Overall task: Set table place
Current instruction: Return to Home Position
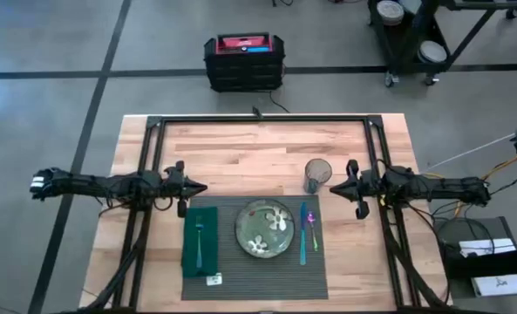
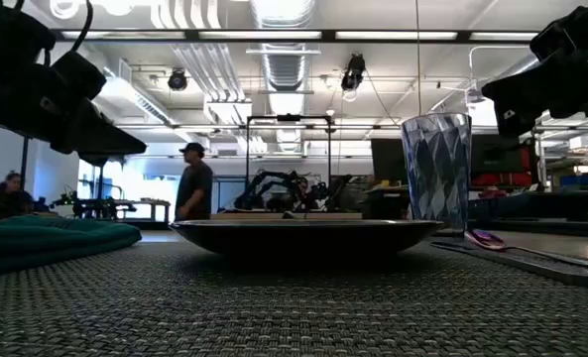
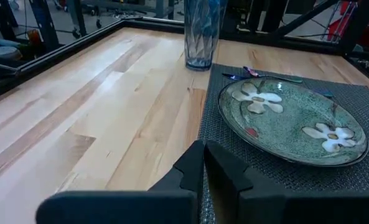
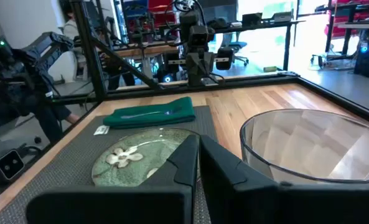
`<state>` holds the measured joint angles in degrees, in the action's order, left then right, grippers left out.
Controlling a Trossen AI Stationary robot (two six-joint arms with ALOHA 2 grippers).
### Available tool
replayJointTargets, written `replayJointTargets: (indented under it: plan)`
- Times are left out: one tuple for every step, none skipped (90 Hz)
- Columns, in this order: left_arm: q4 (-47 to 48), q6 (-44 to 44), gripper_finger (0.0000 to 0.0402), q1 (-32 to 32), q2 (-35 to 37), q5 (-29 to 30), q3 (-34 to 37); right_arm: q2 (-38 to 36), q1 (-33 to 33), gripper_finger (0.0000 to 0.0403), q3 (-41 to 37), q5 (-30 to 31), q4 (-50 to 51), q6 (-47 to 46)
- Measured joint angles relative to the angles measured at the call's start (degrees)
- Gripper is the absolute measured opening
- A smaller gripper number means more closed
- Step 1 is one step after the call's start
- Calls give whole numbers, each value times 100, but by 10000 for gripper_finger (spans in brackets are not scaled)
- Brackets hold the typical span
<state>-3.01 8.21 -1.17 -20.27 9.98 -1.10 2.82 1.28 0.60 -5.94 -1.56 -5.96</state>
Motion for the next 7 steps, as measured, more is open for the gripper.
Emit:
replayJointTargets:
  plan:
    - [0,0,2,0,0,0,0,1,0,2,0,1,0,0]
    - [0,0,3,0,0,0,0,1,0,2,0,1,0,0]
    - [0,0,3,0,0,0,0,1,0,2,0,1,0,0]
    - [0,0,4,0,0,0,0,1,0,2,0,1,0,0]
    - [0,0,4,0,0,0,0,1,-1,2,0,0,0,0]
    - [0,0,5,0,0,0,0,1,-1,2,0,0,0,0]
    - [0,0,5,0,0,0,0,1,-2,2,0,1,0,0]
